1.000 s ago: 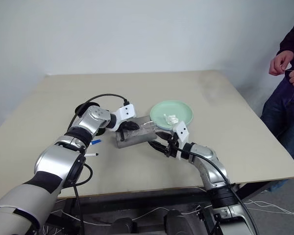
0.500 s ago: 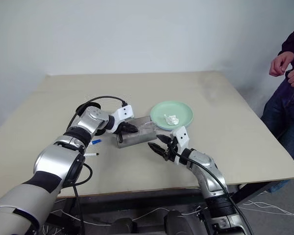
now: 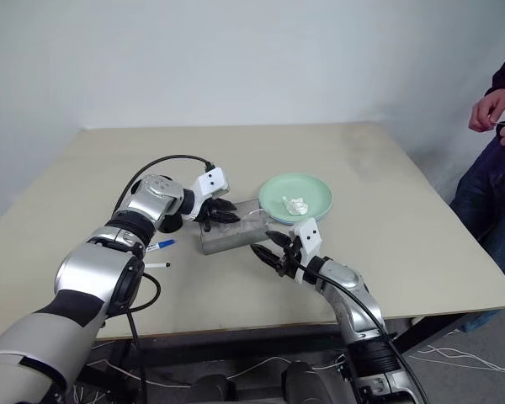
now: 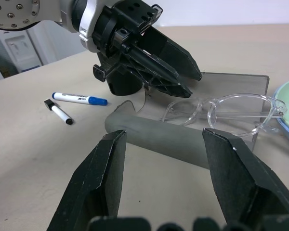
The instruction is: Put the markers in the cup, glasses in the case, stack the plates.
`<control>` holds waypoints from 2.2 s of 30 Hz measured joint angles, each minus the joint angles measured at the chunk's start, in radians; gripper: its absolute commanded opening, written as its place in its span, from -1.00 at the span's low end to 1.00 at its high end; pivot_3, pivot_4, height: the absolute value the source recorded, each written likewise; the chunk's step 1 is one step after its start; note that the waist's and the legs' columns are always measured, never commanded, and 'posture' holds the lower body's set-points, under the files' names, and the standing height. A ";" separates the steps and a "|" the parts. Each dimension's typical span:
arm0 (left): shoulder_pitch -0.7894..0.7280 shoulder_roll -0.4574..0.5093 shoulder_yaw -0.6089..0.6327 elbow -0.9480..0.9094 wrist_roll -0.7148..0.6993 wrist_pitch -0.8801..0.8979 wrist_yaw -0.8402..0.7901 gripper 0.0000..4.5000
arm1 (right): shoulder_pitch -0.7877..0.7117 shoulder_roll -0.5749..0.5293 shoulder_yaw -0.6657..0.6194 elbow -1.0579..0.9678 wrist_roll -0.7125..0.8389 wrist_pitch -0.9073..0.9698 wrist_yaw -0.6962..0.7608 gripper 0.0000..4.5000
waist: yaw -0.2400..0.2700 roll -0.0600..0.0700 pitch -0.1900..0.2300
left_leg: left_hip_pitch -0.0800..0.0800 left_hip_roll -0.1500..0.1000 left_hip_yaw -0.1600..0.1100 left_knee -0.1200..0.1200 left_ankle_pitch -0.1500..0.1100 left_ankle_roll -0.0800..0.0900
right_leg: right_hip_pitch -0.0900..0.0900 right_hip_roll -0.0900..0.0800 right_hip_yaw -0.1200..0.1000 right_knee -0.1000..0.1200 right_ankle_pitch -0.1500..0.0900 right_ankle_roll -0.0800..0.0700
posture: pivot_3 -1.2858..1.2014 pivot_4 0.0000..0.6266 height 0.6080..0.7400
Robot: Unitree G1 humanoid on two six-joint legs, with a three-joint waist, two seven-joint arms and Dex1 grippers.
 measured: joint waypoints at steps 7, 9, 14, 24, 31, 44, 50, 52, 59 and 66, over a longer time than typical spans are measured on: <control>0.000 -0.019 -0.008 0.009 0.007 0.000 0.031 -0.30 | 0.003 0.004 0.003 0.000 0.000 -0.003 -0.009 0.22 | 0.000 0.000 0.000 | 0.000 0.000 0.000 0.000 0.000 0.000 | 0.000 0.000 0.000 0.000 0.000 0.000 | 0.03 -1.00 0.95; 0.001 -0.025 -0.015 0.018 0.022 -0.001 0.045 -0.30 | 0.003 0.005 0.003 0.000 0.000 -0.003 -0.010 0.22 | 0.000 0.000 0.000 | 0.000 0.000 0.000 0.000 0.000 0.000 | 0.000 0.000 0.000 0.000 0.000 0.000 | 0.03 -1.00 0.95; 0.002 -0.029 -0.029 0.021 0.041 -0.007 0.070 -0.30 | 0.015 0.006 0.002 -0.001 0.000 -0.003 -0.026 0.22 | 0.000 0.000 0.000 | 0.000 0.000 0.000 0.000 0.000 0.000 | 0.000 0.000 0.000 0.000 0.000 0.000 | 0.03 -1.00 0.95; 0.010 -0.046 -0.047 0.030 0.064 -0.027 0.117 -0.46 | 0.037 0.006 0.003 -0.014 0.000 -0.004 -0.046 0.22 | 0.000 0.000 0.000 | 0.000 0.000 0.000 0.000 0.000 0.000 | 0.000 0.000 0.000 0.000 0.000 0.000 | 0.03 -1.00 0.95; 0.011 -0.051 -0.047 0.030 0.064 -0.032 0.116 -0.99 | 0.038 0.006 0.003 -0.014 0.000 -0.004 -0.047 0.22 | 0.000 0.000 0.000 | 0.001 0.000 0.000 0.000 0.000 0.000 | 0.001 0.000 0.000 0.000 0.000 0.000 | 0.03 -1.00 0.95; 0.008 -0.010 -0.102 0.024 0.105 -0.066 0.046 -0.99 | 0.038 0.002 0.002 -0.014 0.000 -0.004 -0.048 0.22 | -0.002 0.000 0.000 | 0.001 0.000 0.000 0.000 0.000 0.000 | 0.001 0.000 0.000 0.000 0.000 0.000 | 0.03 -1.00 0.95; -0.003 0.018 -0.129 0.024 0.134 -0.043 -0.015 -0.99 | 0.037 0.001 0.002 -0.015 0.000 -0.004 -0.048 0.22 | -0.002 0.000 0.000 | 0.001 0.000 0.000 0.000 0.000 0.000 | 0.001 0.000 0.000 0.000 0.000 0.000 | 0.03 -1.00 0.95; -0.010 0.017 -0.133 0.024 0.138 -0.033 -0.038 -0.99 | 0.037 0.002 0.003 -0.014 0.000 -0.004 -0.048 0.22 | -0.002 0.000 0.000 | 0.001 0.000 0.000 0.000 0.000 0.000 | 0.001 0.000 0.000 0.000 0.000 0.000 | 0.03 -1.00 0.95; -0.011 0.000 -0.132 0.024 0.138 -0.010 -0.065 -0.57 | 0.034 0.002 0.003 -0.014 -0.001 -0.004 -0.047 0.22 | -0.002 0.000 0.000 | 0.001 0.000 0.000 0.000 0.000 0.000 | 0.001 0.000 0.000 0.000 0.000 0.000 | 0.03 -1.00 0.95; -0.012 -0.003 -0.115 0.024 0.132 -0.012 -0.022 0.01 | 0.034 -0.005 0.002 -0.014 -0.001 -0.002 -0.046 0.22 | 0.000 0.000 0.000 | 0.000 0.000 -0.001 0.000 0.000 0.000 | 0.001 0.000 -0.001 0.000 0.000 0.000 | 0.03 -1.00 0.95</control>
